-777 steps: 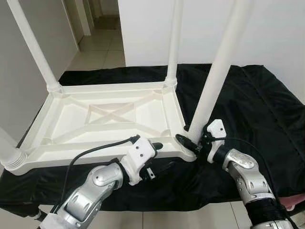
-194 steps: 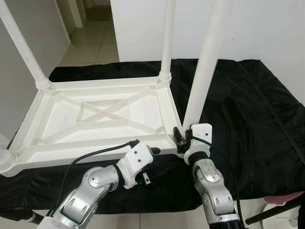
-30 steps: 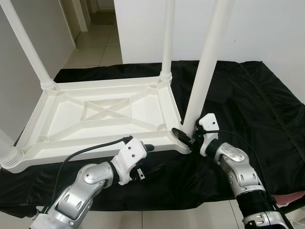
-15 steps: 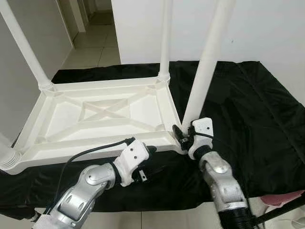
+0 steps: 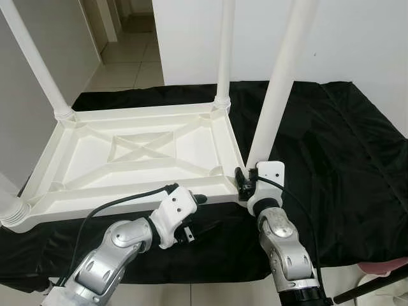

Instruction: Building children table

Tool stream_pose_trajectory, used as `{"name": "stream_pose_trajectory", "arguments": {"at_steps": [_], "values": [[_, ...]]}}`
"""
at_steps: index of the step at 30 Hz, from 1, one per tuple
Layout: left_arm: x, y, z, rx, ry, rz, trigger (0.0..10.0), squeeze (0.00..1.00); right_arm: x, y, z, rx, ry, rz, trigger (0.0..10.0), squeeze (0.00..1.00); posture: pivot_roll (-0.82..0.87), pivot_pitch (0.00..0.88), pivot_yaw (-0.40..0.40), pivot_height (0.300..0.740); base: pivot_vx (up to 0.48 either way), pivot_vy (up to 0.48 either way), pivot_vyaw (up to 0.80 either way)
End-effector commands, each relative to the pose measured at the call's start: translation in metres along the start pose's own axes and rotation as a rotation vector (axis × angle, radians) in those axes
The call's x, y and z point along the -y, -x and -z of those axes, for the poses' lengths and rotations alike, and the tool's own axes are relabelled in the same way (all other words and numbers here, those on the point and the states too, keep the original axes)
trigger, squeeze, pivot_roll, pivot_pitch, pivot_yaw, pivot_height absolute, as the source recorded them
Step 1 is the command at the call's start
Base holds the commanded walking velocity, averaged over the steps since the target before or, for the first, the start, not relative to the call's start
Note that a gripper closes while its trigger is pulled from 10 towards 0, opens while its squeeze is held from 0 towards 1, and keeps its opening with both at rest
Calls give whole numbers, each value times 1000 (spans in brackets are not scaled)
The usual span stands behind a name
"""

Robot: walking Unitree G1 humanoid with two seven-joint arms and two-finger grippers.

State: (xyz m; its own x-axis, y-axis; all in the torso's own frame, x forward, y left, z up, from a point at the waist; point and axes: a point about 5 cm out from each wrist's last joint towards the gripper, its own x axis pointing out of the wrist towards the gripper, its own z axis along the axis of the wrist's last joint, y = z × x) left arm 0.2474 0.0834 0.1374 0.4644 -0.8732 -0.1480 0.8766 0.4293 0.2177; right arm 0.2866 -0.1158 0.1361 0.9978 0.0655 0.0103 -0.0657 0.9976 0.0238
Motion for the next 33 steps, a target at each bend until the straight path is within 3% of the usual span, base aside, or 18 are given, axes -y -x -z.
{"name": "stream_pose_trajectory", "arguments": {"at_steps": [1, 8, 9, 10, 13, 16, 21, 27, 33], "values": [[1, 1, 3, -12, 9, 55, 10000, 0, 1, 1, 0, -5, -11, -17, 10000, 1000, -54, 30, 74, 740, 0, 0, 0], [2, 1, 4, -14, 8, 55, 10000, 0, 19, -3, 0, -19, 71, -122, 10000, 1000, -50, 28, 70, 740, 0, 0, 0], [2, 1, 4, -14, 8, 54, 10000, 0, 21, -4, 1, -30, 75, -165, 10000, 757, -50, 28, 70, 740, 0, 0, 0], [2, 1, 4, -13, 9, 54, 10000, 0, 23, -6, 3, -38, 76, -212, 10000, 0, -50, 24, 66, 740, 0, 0, 0], [3, 1, 4, -11, 12, 56, 10000, 0, 24, -7, 3, -40, 83, -249, 10000, 0, -49, 22, 63, 740, 0, 0, 0], [5, 0, 3, -2, 19, 59, 10000, 0, 25, -10, 0, -9, 135, -416, 10000, 0, -47, 8, 51, 740, 0, 0, 0], [7, -3, 2, 6, 23, 60, 10000, 0, 24, -14, -4, 13, 167, -537, 10000, 0, -45, 5, 51, 740, 0, 0, 0], [8, -2, 1, 7, 25, 63, 10000, 0, 23, -18, -10, 44, 208, -641, 10000, 0, -42, 4, 51, 740, 0, 0, 0], [7, -1, 1, 4, 23, 71, 10000, 0, 28, -22, -4, 6, 266, -753, 10000, 0, -37, 7, 57, 740, 0, 0, 0]]}}
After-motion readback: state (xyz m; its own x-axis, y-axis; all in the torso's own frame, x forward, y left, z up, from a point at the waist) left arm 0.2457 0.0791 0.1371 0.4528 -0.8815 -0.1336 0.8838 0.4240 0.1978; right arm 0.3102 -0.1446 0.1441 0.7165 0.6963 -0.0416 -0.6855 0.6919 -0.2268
